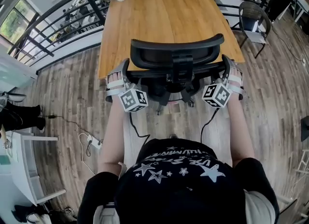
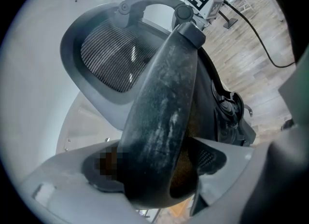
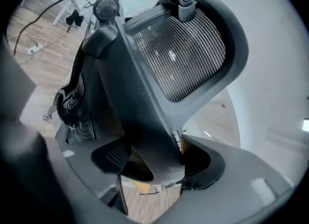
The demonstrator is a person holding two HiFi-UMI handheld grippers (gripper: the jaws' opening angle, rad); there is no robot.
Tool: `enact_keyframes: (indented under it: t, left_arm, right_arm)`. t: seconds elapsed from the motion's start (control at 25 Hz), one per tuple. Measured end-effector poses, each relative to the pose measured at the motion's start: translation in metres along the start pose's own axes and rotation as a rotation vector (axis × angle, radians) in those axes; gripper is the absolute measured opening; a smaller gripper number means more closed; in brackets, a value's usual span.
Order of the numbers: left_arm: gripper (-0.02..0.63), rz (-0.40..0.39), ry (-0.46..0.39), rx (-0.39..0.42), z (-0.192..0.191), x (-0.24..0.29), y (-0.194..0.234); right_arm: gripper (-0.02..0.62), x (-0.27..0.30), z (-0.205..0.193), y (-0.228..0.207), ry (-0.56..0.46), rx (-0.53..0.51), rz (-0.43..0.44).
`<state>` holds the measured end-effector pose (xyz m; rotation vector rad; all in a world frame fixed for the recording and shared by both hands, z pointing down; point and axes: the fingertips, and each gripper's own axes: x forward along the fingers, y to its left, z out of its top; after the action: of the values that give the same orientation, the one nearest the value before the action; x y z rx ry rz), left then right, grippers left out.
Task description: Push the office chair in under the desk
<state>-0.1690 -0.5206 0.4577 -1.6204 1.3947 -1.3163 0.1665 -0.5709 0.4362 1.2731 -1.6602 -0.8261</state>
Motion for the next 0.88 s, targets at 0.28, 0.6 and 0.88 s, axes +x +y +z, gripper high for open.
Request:
enact_keyframes:
  t: [0.28,0.6,0.88]
  left_arm:
    - [0.408,-0.001,0.017,-0.004,-0.004,0.005,0.002]
    - [0.411,-0.004,0.036,0.005,-0.007,0.018,-0.003]
    - [0.414,-0.020,0.034,0.013,-0.005,0.023,-0.002]
  right_arm:
    - [0.314,0.004,0.004,0.001,-0.025,0.006,0.006]
    - [0.314,0.016,0.001,0.004,-0.011,0.013,0.000]
    - [0.316,0.024,0.001,0.000,0.008,0.023,0.015]
